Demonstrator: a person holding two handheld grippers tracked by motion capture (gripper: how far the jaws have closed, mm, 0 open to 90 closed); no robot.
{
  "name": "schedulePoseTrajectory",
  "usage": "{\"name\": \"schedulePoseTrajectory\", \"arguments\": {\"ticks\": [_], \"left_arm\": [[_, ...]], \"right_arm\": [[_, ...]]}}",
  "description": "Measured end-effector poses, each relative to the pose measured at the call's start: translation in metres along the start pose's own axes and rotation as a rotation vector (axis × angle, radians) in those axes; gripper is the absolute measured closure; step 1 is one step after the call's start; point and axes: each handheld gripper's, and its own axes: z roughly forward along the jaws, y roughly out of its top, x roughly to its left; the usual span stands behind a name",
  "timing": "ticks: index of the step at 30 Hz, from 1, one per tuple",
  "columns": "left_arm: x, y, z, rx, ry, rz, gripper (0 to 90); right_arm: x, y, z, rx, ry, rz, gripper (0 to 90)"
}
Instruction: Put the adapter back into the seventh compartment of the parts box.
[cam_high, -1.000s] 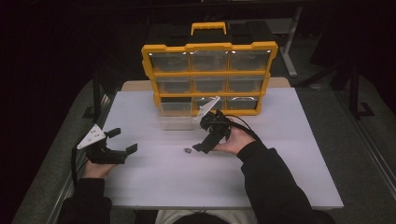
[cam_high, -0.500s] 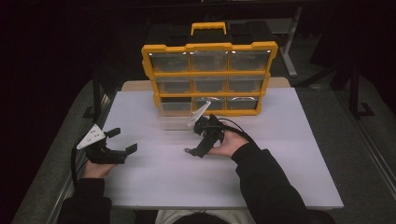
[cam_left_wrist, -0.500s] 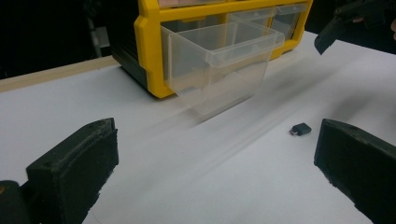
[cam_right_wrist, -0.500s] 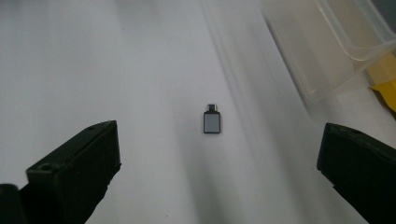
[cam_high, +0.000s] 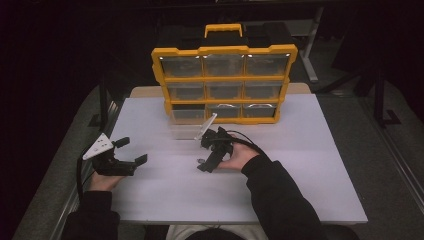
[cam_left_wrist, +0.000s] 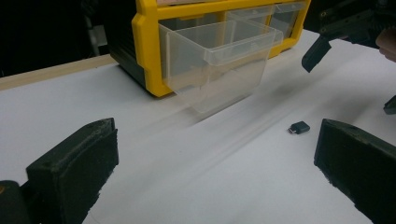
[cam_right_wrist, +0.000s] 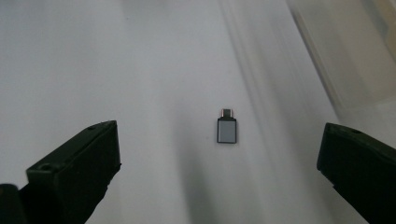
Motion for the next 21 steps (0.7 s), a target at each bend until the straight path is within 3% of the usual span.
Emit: {"name": "schedulePoseTrajectory", "arguments": {"ticks": [21], "left_arm": [[0.0,0.0,0.0,-0.002,-0.003,0.002,0.0]], "right_arm": [[-0.005,-0.001,0.029,0.051,0.027,-0.01,0.0]]}}
